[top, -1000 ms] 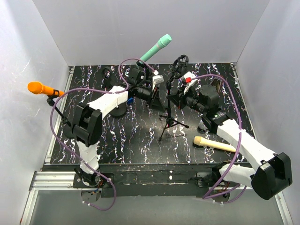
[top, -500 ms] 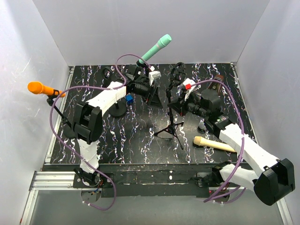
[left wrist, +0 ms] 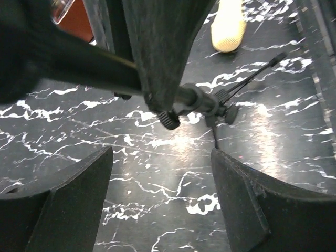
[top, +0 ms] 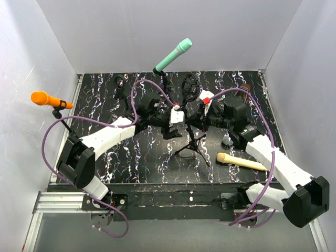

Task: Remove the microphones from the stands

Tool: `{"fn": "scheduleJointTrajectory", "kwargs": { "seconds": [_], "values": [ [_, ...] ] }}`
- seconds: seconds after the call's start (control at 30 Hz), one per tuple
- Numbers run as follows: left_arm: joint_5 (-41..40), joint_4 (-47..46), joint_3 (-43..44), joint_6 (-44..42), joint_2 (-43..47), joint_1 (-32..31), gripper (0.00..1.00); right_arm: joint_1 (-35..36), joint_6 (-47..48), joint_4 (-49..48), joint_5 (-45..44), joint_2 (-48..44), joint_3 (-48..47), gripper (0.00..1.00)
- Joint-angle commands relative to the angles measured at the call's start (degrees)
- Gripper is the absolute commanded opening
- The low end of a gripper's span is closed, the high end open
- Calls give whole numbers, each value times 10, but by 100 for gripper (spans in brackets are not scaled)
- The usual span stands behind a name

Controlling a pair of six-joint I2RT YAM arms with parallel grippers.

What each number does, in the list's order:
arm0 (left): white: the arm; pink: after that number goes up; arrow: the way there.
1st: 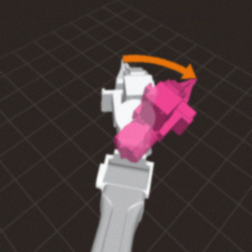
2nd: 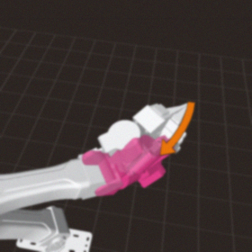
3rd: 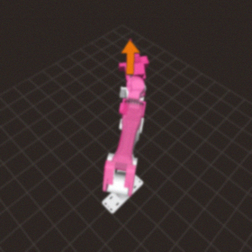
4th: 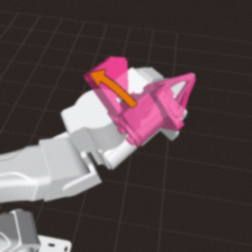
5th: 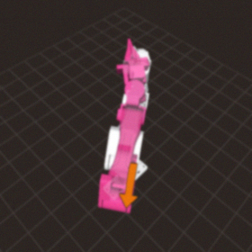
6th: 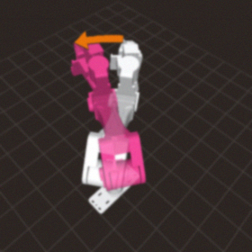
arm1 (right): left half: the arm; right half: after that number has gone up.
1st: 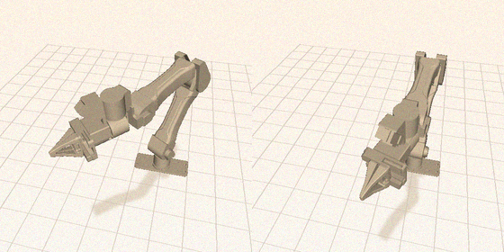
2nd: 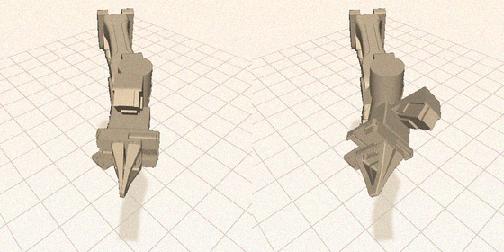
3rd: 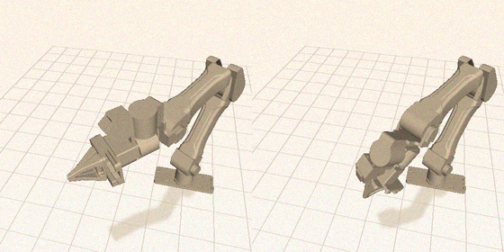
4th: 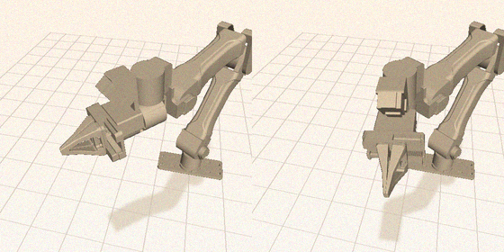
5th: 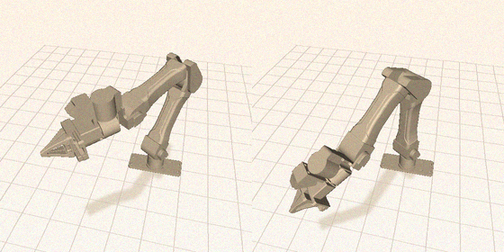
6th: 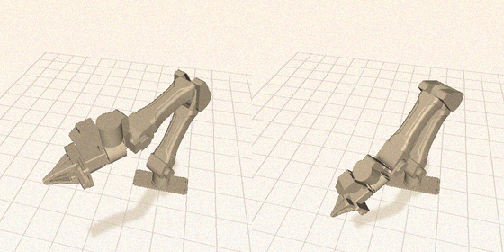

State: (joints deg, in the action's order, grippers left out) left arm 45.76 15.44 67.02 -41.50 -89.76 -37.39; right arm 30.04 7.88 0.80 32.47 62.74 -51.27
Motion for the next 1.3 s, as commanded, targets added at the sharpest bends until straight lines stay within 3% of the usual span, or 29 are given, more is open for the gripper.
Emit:
{"fn": "scheduleJointTrajectory", "kwargs": {
  "seconds": [0.0, 0.2, 0.3, 0.43, 0.67, 0.8, 0.97, 1.13, 1.17, 1.27],
  "values": [
    [-55, -138, -42, -33, 9, -10, 73, -3, 47, 13, 81, 15, -51, 1],
    [-69, -186, -47, -26, -9, -19, 56, -6, 43, 16, 96, 36, -67, 1],
    [-67, -218, -58, -16, -9, -23, 53, -7, 38, 13, 95, 41, -68, 1],
    [-31, -209, -46, -17, -21, -25, 52, -9, 30, 10, 93, 43, -67, 1],
    [21, -178, -18, -33, -47, -30, 38, -10, 18, 7, 66, 53, -75, 1],
    [-16, -167, -28, -18, -29, -30, 40, -10, 19, 34, 37, 53, -89, 1],
    [-115, -184, -66, 69, 26, -24, 58, -12, 46, 78, 37, 14, -72, 1],
    [-136, -158, -95, 84, 86, -17, 65, -16, 45, 103, -12, -47, -28, 1],
    [-141, -158, -97, 90, 93, -17, 66, -16, 36, 108, -26, -58, -20, 4],
    [-156, -139, -102, 104, 105, -16, 66, -16, 8, 134, -58, -83, -5, 27]
  ]
}}
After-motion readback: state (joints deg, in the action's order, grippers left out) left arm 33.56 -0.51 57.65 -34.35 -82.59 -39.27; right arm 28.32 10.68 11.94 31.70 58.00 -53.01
